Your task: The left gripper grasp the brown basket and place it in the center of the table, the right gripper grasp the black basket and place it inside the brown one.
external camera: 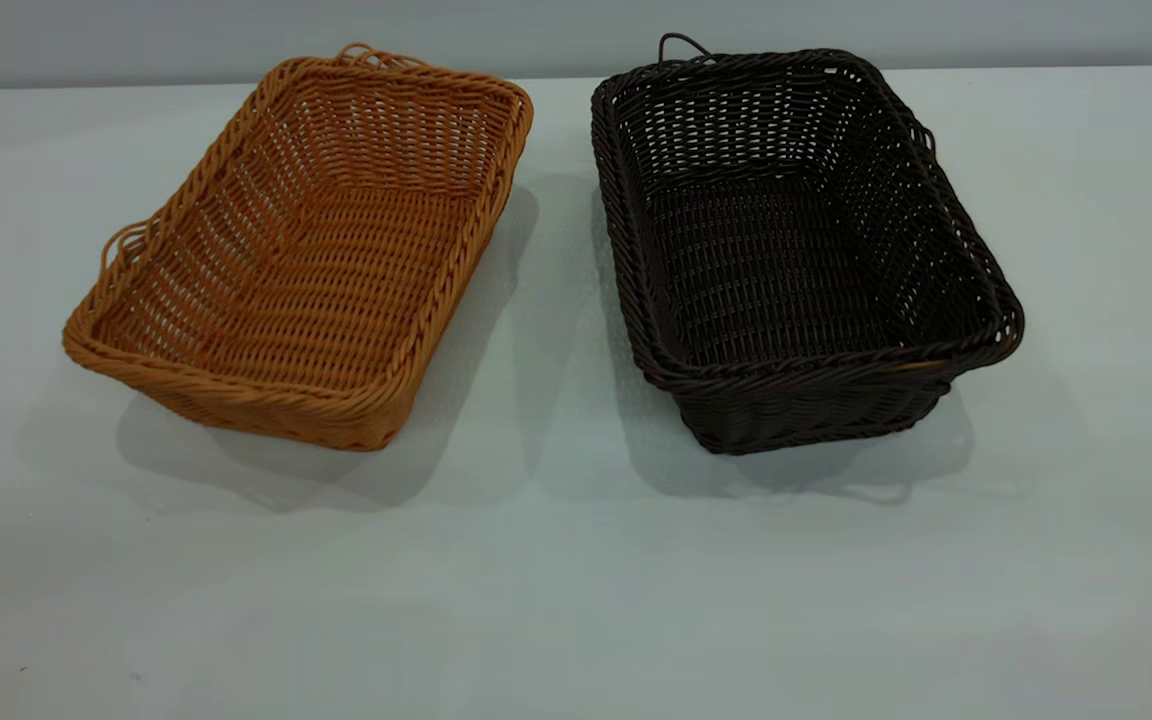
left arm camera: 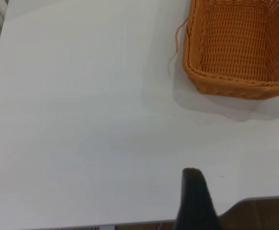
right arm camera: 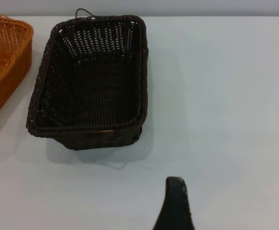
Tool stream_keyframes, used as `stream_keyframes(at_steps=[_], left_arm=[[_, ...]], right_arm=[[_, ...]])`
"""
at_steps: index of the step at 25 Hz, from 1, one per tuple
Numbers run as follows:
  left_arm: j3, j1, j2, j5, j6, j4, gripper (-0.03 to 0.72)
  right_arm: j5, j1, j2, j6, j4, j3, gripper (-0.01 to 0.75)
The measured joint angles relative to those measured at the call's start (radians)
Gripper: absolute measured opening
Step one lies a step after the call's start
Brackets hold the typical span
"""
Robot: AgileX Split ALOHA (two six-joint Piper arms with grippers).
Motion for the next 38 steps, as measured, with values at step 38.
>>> stream_keyframes(at_steps=[38], left_arm=[[0.000,0.000,0.001,-0.001,-0.010,-0.002,0.454]], right_arm=[[-0.015,0.000,0.004,0.033,0.025,0.000,0.519]])
